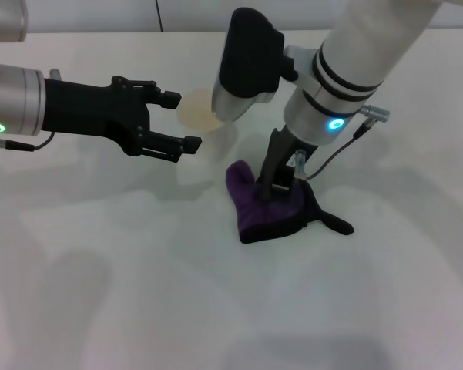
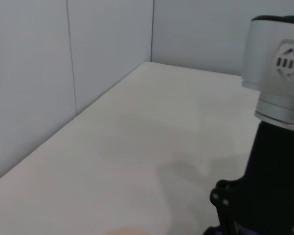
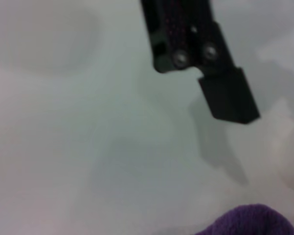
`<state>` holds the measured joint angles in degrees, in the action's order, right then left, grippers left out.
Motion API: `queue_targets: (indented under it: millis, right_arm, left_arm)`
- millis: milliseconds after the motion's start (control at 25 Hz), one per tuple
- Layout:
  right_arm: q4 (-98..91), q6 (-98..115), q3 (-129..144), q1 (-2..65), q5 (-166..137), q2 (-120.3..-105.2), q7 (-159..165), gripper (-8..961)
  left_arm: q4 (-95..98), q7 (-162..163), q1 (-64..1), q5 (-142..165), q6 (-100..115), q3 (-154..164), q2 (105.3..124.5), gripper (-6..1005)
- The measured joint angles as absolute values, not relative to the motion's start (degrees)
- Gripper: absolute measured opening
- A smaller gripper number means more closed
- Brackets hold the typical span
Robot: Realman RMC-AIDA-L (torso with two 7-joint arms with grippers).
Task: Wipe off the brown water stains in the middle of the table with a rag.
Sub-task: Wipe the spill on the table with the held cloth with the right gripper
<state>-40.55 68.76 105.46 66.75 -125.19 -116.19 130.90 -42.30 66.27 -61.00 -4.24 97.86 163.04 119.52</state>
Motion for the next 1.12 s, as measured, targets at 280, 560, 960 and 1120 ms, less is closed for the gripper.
queue_targets:
  millis: [280, 560, 960, 1120]
  right_arm:
    - [-41.08, 68.72, 108.36, 67.34, -124.54, -116.19, 130.47, 80]
    - [-39.16, 65.62, 108.03, 67.53, -124.84, -116.19, 130.7, 82]
    - [-37.92, 63.28, 107.74, 67.32, -124.98, -116.04, 130.78, 85]
    - [-36.6, 63.0, 107.68, 67.89, -124.99, -116.01, 130.8, 87]
  left_arm:
    - [-42.23, 66.27, -60.88, -4.24, 97.71, 163.04, 119.53, 878]
    - [-42.06, 66.27, -60.84, -4.22, 97.53, 163.04, 119.53, 878]
    - [-41.57, 66.36, -60.82, -4.22, 97.17, 163.04, 119.53, 877]
    - [-41.57, 66.3, -60.82, -4.21, 97.1, 163.04, 119.53, 876]
